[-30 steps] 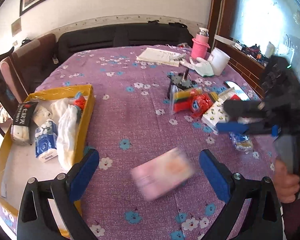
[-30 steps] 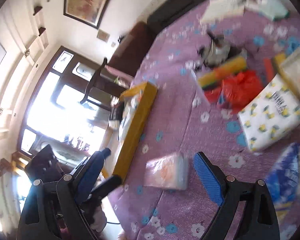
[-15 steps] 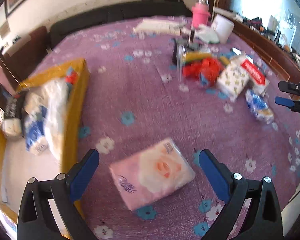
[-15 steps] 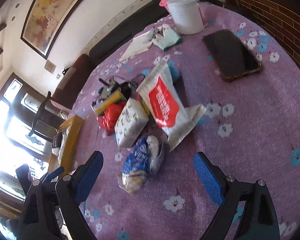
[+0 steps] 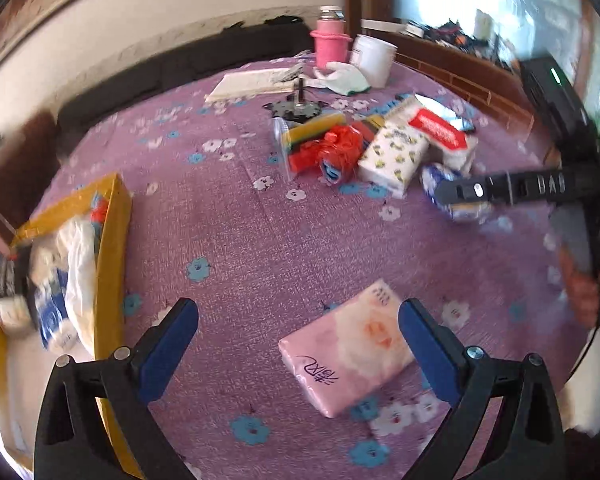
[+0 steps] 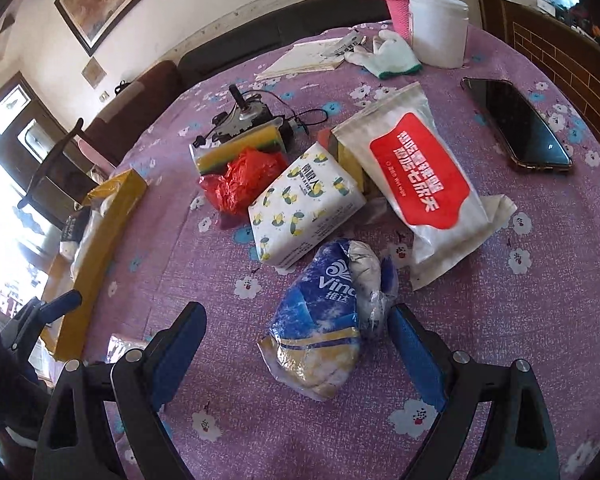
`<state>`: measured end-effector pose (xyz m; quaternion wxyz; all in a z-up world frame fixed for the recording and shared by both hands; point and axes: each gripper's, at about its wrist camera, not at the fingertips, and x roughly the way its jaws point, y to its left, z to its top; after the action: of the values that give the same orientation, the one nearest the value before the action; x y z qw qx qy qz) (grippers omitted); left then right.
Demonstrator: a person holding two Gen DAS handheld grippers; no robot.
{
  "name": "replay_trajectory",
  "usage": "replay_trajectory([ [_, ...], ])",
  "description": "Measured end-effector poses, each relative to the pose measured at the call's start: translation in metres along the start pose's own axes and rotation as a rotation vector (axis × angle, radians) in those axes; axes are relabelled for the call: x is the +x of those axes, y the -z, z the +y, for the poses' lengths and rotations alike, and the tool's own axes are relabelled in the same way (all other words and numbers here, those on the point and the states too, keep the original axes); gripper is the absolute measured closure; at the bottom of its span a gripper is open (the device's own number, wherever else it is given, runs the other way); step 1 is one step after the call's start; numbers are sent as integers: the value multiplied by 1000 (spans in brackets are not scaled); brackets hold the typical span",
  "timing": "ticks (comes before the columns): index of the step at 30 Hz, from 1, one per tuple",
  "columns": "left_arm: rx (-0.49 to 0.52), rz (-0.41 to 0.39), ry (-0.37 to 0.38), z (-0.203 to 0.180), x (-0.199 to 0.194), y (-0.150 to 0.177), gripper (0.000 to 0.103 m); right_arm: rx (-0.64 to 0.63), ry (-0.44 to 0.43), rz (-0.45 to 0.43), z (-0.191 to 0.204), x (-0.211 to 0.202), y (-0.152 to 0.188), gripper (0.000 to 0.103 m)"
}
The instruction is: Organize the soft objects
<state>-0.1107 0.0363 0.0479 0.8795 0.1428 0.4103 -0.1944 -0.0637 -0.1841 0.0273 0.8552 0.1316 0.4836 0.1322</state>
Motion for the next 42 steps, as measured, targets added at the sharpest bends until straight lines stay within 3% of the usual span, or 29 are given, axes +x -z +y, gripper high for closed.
replay_trajectory([
  [4, 173, 18, -21, -24, 15, 6, 2, 6, 14, 18, 2, 7, -2, 9],
  [6, 213, 0, 4, -31, 17, 5, 2, 9, 29, 27, 4, 11, -3, 9],
  [9, 189, 41, 22, -34, 24, 1, 2, 5, 55, 40, 10, 18, -5, 9],
  [11, 137, 91, 79, -31, 29, 2, 4, 1, 73, 40, 12, 21, -5, 10],
  [12, 105, 110, 112, -29, 31, 4, 8, -8, 88, 39, 13, 21, -6, 15],
  [13, 69, 128, 166, -27, 32, 7, 26, -16, 106, 39, 15, 21, -6, 23],
  [14, 45, 132, 207, -26, 32, 9, 39, -26, 129, 41, 16, 21, -6, 38],
  [15, 46, 127, 185, -26, 30, 11, 52, -36, 148, 45, 18, 21, -6, 54],
  [16, 52, 126, 152, -26, 29, 12, 73, -38, 143, 52, 18, 21, -6, 54],
  [17, 37, 128, 166, -24, 28, 13, 85, -35, 133, 55, 18, 20, -5, 54],
  [18, 2, 123, 198, -18, 27, 14, 86, -34, 121, 54, 19, 18, -4, 54],
  [21, -30, 102, 199, -9, 25, 16, 86, -59, 126, 37, 27, 11, 0, 54],
  [22, -38, 88, 199, -7, 23, 17, 81, -70, 124, 33, 31, 8, 2, 54],
  [23, -43, 77, 197, -6, 23, 17, 62, -77, 122, 33, 33, 7, 3, 54],
  [25, -43, 46, 177, -8, 18, 15, 33, -90, 133, 33, 39, 6, 5, 54],
  [28, -65, -1, 203, -11, 2, 8, 14, -77, 137, 29, 38, 2, 8, 54],
  [35, -150, 44, 229, -34, 7, -7, 10, -35, 156, -42, 23, -27, 10, 54],
  [40, -131, 126, 163, -72, 32, -8, 10, 8, 152, -100, 9, -54, 8, 54],
  [42, -108, 155, 102, -83, 43, -8, 10, 13, 145, -112, 9, -60, 7, 54],
])
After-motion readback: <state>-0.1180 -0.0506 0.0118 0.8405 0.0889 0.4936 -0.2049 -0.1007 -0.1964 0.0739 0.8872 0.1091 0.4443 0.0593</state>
